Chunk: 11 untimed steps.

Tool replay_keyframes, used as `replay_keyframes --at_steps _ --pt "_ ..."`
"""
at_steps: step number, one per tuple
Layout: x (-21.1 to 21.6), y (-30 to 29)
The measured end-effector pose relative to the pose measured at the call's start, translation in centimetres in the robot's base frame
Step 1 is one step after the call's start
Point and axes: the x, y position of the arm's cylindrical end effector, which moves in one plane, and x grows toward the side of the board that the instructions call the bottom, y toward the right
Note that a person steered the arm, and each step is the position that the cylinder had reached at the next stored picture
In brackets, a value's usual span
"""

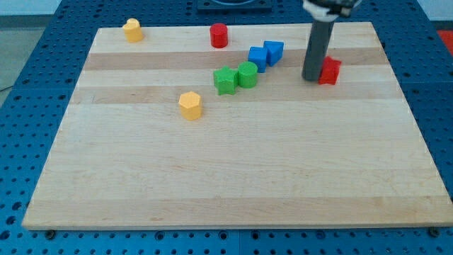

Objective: Move the red star horizontal to the red circle

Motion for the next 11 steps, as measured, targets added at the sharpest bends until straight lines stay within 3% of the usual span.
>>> replay_keyframes --at_steps 1,2,3,4,5,6,7,8,10,11 --pt "-3.1 1.4" --pt "0.3 -1.7" --pt "3.5 -1.2" --pt "3.3 1.8" --pt "-0.3 2.5" --pt "-1.2 1.8" --pt "2.3 1.9" --pt "2.4 5.0" --pt "-6.2 5.7" --pt "-6.2 5.7"
